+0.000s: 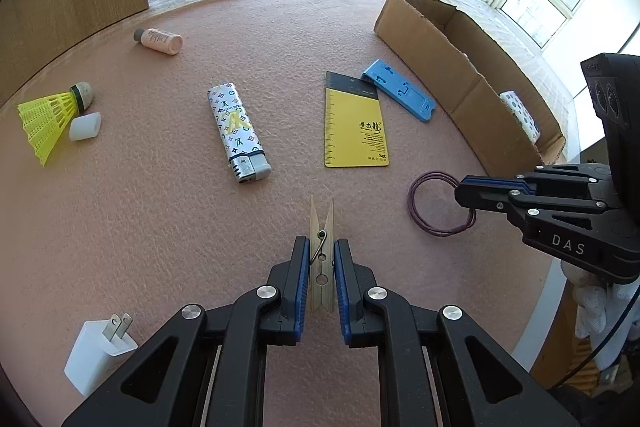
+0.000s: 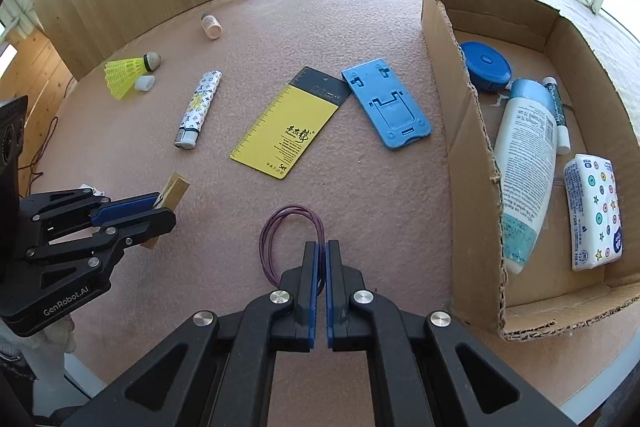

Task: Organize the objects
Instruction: 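Carry the rubber band and clothespin into the box and open both grippers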

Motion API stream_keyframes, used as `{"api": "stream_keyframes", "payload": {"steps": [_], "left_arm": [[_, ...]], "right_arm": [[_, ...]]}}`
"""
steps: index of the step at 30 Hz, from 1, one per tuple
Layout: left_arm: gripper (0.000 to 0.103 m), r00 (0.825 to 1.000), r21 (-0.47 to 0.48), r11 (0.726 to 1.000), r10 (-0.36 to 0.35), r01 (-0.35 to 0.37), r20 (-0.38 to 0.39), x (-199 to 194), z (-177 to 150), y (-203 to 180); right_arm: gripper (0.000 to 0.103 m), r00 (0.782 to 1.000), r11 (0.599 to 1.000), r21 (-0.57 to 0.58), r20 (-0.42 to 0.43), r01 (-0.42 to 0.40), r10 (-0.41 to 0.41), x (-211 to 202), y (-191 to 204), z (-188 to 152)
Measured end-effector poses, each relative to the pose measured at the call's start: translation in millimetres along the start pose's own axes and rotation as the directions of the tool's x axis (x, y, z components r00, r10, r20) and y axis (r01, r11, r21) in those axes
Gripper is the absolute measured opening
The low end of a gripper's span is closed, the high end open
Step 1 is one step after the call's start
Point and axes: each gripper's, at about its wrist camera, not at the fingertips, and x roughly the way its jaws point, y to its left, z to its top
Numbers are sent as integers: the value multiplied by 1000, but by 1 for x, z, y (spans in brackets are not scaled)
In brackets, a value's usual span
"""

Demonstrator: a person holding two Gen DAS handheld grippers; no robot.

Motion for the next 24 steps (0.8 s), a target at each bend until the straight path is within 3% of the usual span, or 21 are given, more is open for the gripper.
{"api": "stream_keyframes", "payload": {"steps": [11, 24], "left_arm": [[13, 996, 19, 999, -34, 33, 88, -30, 28, -19], [13, 982, 134, 987, -109, 89, 155, -20, 96, -89]], "right_arm": [[3, 986, 999, 27, 163, -44, 39, -72, -11, 16], [3, 967, 989, 141, 245, 42, -76, -118, -89, 20]]}}
